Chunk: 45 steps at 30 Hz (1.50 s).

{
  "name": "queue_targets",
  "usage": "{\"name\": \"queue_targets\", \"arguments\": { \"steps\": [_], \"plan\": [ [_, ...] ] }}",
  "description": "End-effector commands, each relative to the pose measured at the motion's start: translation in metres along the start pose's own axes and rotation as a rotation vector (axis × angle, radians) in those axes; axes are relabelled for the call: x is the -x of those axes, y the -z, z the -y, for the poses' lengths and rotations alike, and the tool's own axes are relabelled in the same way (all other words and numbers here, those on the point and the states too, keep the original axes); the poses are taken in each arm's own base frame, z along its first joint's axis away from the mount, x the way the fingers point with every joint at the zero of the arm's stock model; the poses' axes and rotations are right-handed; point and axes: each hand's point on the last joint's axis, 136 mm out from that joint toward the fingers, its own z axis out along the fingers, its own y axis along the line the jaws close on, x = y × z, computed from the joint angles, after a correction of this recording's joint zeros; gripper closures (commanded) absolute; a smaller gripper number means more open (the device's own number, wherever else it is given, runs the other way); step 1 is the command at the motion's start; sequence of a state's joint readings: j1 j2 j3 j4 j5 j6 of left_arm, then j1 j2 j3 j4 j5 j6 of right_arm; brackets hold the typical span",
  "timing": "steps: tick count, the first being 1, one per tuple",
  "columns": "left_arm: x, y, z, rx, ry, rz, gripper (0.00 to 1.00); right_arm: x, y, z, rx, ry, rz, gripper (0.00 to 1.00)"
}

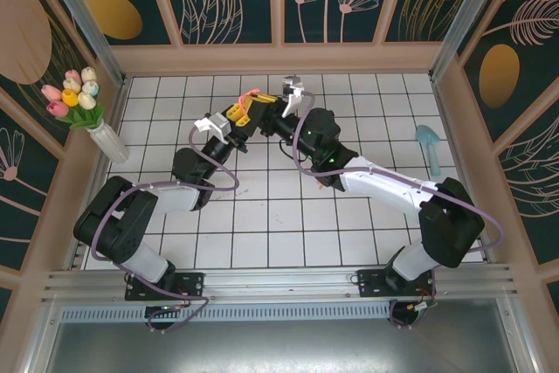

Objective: Insert the wireless bluetooth earbuds into the charging case

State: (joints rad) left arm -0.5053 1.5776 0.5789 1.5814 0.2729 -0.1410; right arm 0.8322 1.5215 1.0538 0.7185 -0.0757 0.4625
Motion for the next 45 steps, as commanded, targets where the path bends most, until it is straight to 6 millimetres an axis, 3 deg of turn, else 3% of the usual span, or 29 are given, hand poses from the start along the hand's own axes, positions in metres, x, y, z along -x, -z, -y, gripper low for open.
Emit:
{"name": "queue_targets", "arguments": {
  "steps": [1,24,32,45],
  "plan": [
    [0.059,-0.003,0.01,-0.035,-0.024,0.211,1.0,-0.015,0.0,0.008,-0.01,-0.022,-0.018,0.75],
    [0.059,-0.008,0.007,-0.029,-0.004,0.211,1.0,-0.046,-0.007,-0.001,-0.016,0.069,-0.097,0.76],
    [0.061,-0.008,0.007,-0.024,-0.012,0.213,1.0,-0.057,0.001,0.003,-0.047,0.128,-0.12,0.76],
    [0.058,-0.007,0.007,-0.024,-0.006,0.207,1.0,-0.045,0.009,0.006,-0.066,0.075,-0.087,0.54]
  ]
}}
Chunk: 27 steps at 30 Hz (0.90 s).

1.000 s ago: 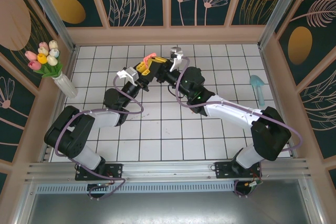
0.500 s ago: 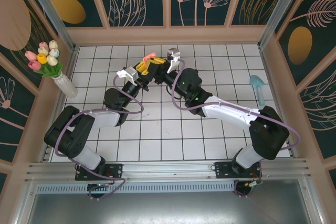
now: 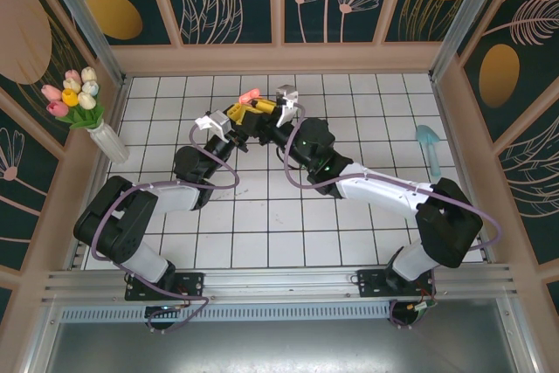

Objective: Insert the wireless bluetooth earbuds into the charging case

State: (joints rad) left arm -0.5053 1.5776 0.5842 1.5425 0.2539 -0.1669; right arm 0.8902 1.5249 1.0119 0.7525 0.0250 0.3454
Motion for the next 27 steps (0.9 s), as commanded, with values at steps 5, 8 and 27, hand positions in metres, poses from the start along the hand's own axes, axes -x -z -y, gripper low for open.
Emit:
{"name": "queue_targets", "arguments": {
  "steps": [5,8,27],
  "plan": [
    [0.062,-0.003,0.014,-0.053,-0.033,0.23,1.0,-0.012,0.01,0.007,-0.019,-0.084,-0.064,0.4],
    [0.061,-0.001,0.014,-0.052,-0.031,0.226,1.0,0.005,0.014,0.005,-0.007,-0.12,-0.031,0.29],
    [0.042,0.018,0.018,-0.049,-0.078,0.173,1.0,-0.038,0.185,0.15,-0.869,-0.536,-0.202,0.24]
  ]
}}
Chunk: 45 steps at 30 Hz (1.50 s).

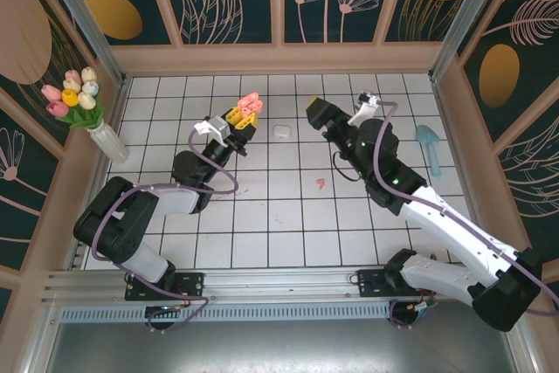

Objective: Insert the wireless bluetooth earbuds into the charging case

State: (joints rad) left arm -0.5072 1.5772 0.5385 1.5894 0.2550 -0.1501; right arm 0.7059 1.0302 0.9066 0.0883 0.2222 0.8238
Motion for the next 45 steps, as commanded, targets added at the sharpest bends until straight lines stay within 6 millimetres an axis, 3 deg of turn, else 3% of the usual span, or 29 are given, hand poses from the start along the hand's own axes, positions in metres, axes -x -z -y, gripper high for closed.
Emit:
{"name": "queue_targets", "arguments": {
  "steps": [1,5,8,13,22,28,34,40,45],
  "plan": [
    [0.045,0.008,0.015,-0.047,-0.061,0.166,1.0,-0.069,0.022,0.134,-0.52,-0.075,-0.183,0.25],
    [0.039,0.012,0.017,-0.057,-0.064,0.147,1.0,-0.121,0.038,0.189,-0.705,-0.102,-0.298,0.29],
    [0.035,0.016,0.021,-0.073,-0.064,0.132,1.0,-0.145,0.032,0.184,-0.684,-0.08,-0.339,0.34],
    [0.028,0.021,0.029,-0.119,-0.055,0.102,1.0,-0.143,0.011,0.13,-0.545,0.028,-0.379,0.39],
    [0.013,0.026,0.05,-0.248,-0.004,0.055,1.0,-0.08,0.0,-0.008,-0.163,0.125,-0.408,0.51],
    [0.009,0.024,0.051,-0.26,0.014,0.042,1.0,-0.079,-0.002,-0.069,0.059,0.08,-0.497,0.66],
    [0.007,0.023,0.05,-0.26,0.014,0.033,1.0,-0.096,-0.005,-0.104,0.23,-0.008,-0.57,0.81],
    [0.006,0.02,0.05,-0.26,0.012,0.03,1.0,-0.118,-0.008,-0.12,0.283,-0.023,-0.625,0.82],
    [0.008,0.019,0.05,-0.261,0.012,0.034,1.0,-0.136,-0.017,-0.119,0.273,-0.018,-0.665,0.82]
  ]
}}
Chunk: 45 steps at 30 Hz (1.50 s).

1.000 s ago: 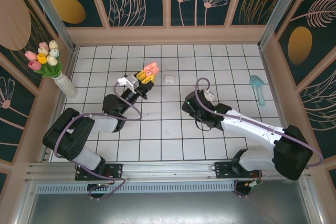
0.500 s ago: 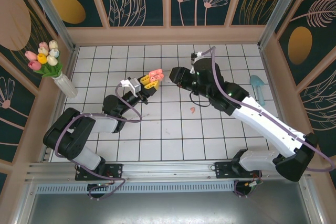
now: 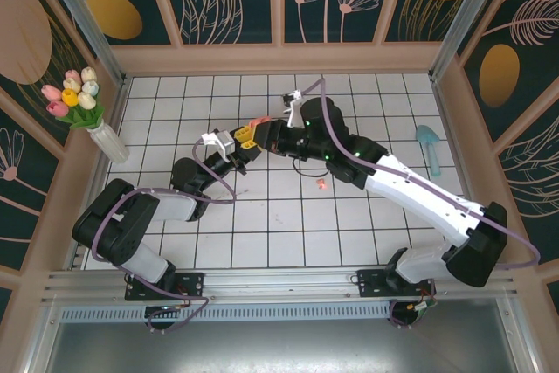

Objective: Insert the wireless bluetooth earbuds into the charging case

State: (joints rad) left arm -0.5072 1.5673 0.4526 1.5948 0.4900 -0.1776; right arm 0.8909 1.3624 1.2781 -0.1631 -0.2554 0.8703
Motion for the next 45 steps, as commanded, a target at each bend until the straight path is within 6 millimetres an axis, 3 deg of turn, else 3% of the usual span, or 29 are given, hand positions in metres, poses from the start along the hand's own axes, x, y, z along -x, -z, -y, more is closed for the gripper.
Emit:
{"name": "queue_targets", "arguments": {
  "steps": [1,7,17,25,35,40,45],
  "plan": [
    [0.035,-0.005,0.008,-0.042,-0.058,0.132,1.0,0.001,-0.008,-0.015,0.056,0.007,-0.014,0.82],
    [0.038,-0.005,0.009,-0.043,-0.067,0.136,1.0,0.003,-0.012,-0.001,0.002,0.016,-0.008,0.82],
    [0.039,-0.005,0.01,-0.05,-0.068,0.139,1.0,0.026,0.005,0.021,-0.034,-0.009,0.067,0.83],
    [0.039,-0.006,0.01,-0.051,-0.065,0.14,1.0,0.032,0.008,0.03,-0.048,-0.021,0.082,0.83],
    [0.04,-0.008,0.009,-0.05,-0.067,0.143,1.0,0.027,0.022,0.004,0.019,0.01,0.083,0.84],
    [0.04,-0.009,0.008,-0.052,-0.068,0.144,1.0,0.015,0.016,-0.006,0.035,0.025,0.046,0.85],
    [0.042,-0.01,0.008,-0.053,-0.068,0.15,1.0,0.012,0.004,-0.001,0.019,0.029,0.027,0.86]
  ]
}}
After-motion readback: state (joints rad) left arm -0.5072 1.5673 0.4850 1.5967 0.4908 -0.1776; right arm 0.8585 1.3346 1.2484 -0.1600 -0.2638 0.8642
